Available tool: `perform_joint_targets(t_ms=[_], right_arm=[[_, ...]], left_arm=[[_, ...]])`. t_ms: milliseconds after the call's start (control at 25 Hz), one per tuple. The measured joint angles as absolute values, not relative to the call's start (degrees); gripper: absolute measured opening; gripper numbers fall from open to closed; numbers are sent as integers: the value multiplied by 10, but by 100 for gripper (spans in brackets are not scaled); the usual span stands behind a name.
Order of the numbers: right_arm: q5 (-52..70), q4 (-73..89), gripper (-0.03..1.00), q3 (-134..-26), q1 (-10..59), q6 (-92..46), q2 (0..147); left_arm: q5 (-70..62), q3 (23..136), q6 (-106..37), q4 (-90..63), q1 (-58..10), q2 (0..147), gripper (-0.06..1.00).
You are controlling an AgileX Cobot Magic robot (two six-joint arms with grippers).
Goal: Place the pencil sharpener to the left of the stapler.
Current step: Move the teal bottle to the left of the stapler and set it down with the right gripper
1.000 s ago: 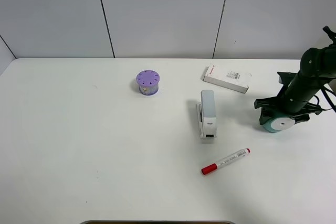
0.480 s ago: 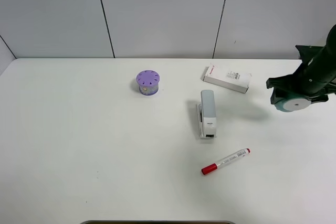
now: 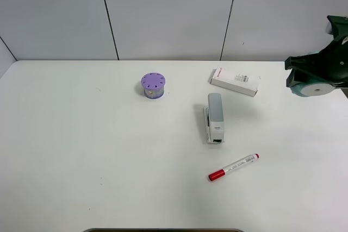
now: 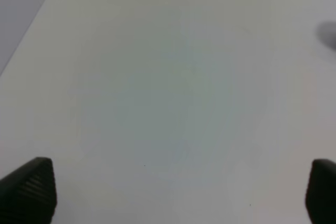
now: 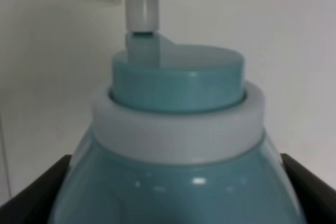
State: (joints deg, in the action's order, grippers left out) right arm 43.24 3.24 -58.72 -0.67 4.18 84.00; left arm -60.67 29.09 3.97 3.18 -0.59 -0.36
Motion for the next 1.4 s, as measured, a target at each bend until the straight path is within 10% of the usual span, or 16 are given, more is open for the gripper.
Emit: perform_joint_targets(t_ms=[1400], right_arm=[[591, 47, 68, -963, 359, 254, 1137]], left_arm=[[-607, 291, 40, 32, -6, -4, 95]])
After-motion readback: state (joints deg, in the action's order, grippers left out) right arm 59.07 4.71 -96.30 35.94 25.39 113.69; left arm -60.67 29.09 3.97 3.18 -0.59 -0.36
